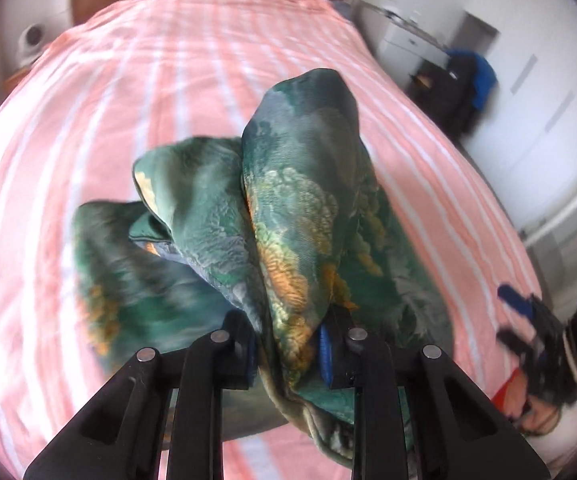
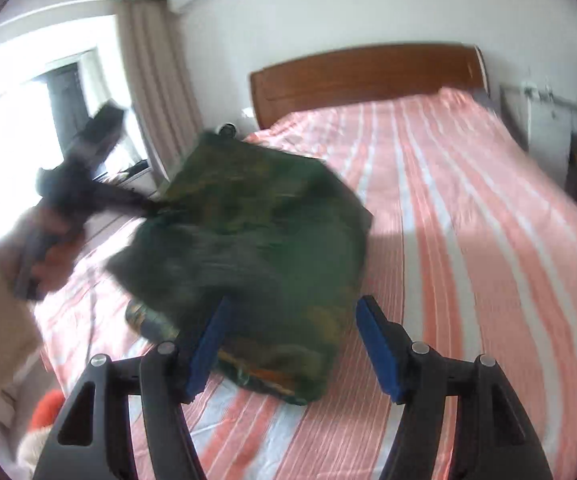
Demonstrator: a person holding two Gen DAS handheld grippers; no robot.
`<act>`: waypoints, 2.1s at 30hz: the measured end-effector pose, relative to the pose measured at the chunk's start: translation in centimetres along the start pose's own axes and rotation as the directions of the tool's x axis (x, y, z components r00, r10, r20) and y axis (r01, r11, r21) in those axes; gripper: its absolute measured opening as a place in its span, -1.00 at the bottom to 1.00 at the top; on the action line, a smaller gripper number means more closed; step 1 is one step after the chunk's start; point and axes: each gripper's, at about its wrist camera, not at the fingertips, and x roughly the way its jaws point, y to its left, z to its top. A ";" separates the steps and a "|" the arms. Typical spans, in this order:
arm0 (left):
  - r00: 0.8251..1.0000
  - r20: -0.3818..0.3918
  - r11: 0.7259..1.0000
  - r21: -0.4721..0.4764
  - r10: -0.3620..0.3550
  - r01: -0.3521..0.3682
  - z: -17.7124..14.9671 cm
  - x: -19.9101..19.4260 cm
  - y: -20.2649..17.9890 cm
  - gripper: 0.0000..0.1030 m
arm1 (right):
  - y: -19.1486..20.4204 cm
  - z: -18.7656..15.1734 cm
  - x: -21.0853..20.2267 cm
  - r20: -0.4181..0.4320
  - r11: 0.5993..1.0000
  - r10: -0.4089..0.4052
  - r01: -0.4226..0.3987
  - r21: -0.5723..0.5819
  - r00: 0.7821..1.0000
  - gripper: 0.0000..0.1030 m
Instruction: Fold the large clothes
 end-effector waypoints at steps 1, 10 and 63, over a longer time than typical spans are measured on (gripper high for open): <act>1.000 0.006 1.000 -0.026 0.005 -0.005 -0.5 -0.2 1.3 -0.57 | -0.2 0.4 0.8 -0.009 1.000 0.000 0.000 0.003 1.000 0.27; 0.999 -0.022 0.969 -0.245 0.036 -0.040 -8.1 2.9 12.7 -0.54 | 7.3 -0.4 13.8 -0.261 0.990 0.055 -0.086 -0.108 0.964 0.28; 0.891 0.305 0.816 -0.377 -0.337 0.438 -10.0 -3.4 24.3 0.99 | -2.6 -13.7 2.4 -0.464 0.954 -0.251 0.299 0.031 0.849 0.92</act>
